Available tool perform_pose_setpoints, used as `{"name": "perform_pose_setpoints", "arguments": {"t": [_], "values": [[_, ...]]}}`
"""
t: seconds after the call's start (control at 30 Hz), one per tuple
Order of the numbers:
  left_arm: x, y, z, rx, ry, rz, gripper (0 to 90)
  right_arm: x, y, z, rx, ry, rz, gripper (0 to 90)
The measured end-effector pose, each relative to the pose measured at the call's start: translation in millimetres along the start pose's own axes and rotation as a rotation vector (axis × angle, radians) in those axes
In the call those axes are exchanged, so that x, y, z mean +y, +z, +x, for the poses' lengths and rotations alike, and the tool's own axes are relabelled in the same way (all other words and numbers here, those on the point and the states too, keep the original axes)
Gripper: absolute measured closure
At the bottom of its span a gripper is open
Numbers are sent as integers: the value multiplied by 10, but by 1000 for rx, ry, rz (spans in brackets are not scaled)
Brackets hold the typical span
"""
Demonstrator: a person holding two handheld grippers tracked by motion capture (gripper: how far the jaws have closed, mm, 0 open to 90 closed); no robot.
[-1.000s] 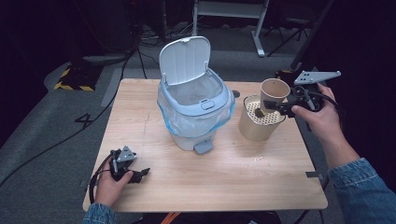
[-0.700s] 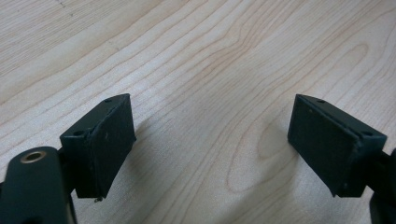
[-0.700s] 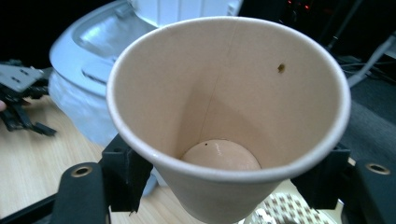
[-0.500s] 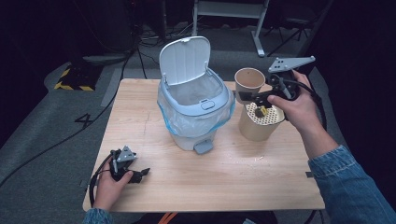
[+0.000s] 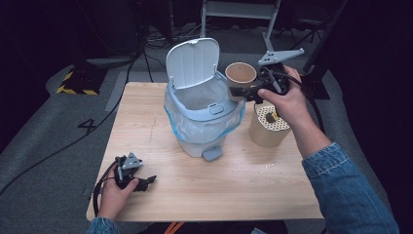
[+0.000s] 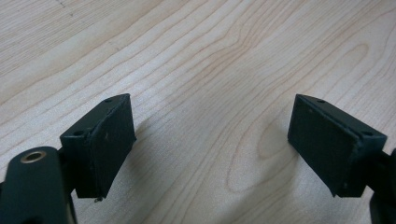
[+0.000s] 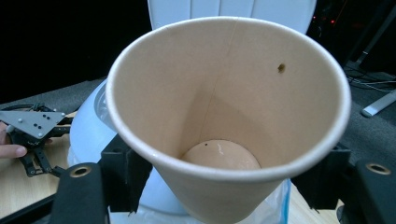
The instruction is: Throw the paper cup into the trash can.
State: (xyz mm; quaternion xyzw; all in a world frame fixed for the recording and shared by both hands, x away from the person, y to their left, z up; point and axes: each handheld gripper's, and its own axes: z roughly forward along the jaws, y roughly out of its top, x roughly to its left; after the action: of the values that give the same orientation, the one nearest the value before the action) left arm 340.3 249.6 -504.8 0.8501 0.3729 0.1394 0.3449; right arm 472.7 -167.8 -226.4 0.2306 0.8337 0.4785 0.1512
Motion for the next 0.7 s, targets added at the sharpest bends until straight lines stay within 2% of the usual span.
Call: {"name": "perform_pose_setpoints", "arguments": {"t": [0.23, 0.57, 0.7], "values": [[0, 0, 1, 0, 0, 0, 151, 75, 198, -11, 20, 15, -25, 294], [2, 2, 1, -1, 1, 0, 151, 119, 459, -39, 6, 24, -30, 291], [3, 3, 0, -1, -2, 0, 151, 122, 573, -29, 3, 13, 3, 291]]}}
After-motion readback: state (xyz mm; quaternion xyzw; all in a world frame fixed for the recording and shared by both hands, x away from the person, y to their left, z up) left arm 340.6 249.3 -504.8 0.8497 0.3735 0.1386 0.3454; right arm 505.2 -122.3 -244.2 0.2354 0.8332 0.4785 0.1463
